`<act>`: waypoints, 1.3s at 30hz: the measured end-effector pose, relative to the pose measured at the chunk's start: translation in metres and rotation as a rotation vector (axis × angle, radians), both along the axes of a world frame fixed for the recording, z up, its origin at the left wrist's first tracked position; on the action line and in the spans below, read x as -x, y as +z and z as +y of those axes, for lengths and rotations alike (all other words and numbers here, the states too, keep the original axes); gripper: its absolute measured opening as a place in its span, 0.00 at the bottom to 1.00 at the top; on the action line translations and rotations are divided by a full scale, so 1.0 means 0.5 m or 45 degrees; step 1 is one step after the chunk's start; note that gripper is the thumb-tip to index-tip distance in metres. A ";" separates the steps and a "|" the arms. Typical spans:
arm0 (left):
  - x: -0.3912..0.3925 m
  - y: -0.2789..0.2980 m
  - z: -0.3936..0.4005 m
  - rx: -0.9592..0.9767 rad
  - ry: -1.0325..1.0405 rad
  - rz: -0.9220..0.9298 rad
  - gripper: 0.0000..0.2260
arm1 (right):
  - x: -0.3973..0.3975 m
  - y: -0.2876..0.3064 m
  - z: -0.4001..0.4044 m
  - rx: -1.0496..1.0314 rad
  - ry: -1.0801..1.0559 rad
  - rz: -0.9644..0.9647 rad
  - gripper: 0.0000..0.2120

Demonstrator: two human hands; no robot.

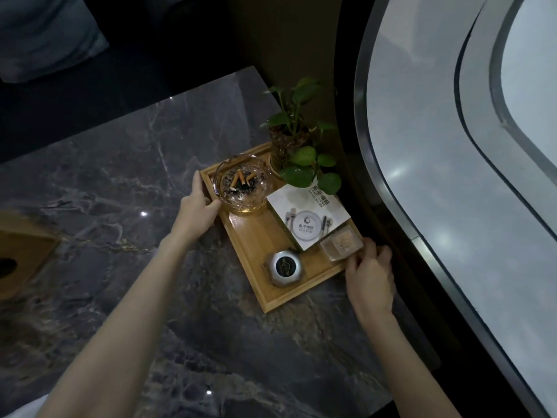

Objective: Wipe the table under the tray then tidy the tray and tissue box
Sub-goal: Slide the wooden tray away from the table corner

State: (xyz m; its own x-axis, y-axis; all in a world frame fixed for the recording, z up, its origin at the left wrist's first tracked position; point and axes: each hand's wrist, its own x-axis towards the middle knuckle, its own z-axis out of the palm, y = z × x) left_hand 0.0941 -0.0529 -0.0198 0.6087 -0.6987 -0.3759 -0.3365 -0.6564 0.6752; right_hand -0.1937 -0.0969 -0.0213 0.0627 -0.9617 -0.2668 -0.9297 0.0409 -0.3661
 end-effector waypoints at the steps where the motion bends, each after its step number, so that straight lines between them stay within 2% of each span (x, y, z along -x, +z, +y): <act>1: -0.010 0.002 -0.003 -0.026 0.002 0.050 0.31 | -0.003 0.003 -0.002 -0.008 0.006 0.020 0.18; 3: -0.030 0.002 -0.012 -0.019 0.056 0.107 0.29 | -0.008 0.008 -0.004 -0.027 0.001 0.034 0.18; 7: -0.058 -0.005 -0.041 0.016 0.109 0.023 0.18 | -0.003 0.010 -0.011 -0.110 -0.038 -0.017 0.16; 12: -0.064 -0.011 -0.057 0.011 0.092 0.101 0.11 | 0.009 0.002 -0.027 -0.295 -0.308 -0.569 0.11; 16: -0.058 -0.011 -0.060 0.022 0.103 0.072 0.06 | 0.010 -0.003 -0.024 -0.251 -0.370 -0.689 0.03; 22: -0.053 -0.006 -0.064 -0.015 0.064 0.011 0.05 | 0.011 -0.012 -0.017 -0.209 -0.455 -0.792 0.02; 29: -0.066 0.006 -0.077 -0.113 -0.100 -0.070 0.03 | 0.009 -0.016 -0.021 -0.188 -0.462 -0.810 0.02; 39: -0.071 0.011 -0.043 -0.062 -0.103 -0.120 0.04 | 0.007 -0.014 -0.002 -0.138 -0.338 -0.739 0.02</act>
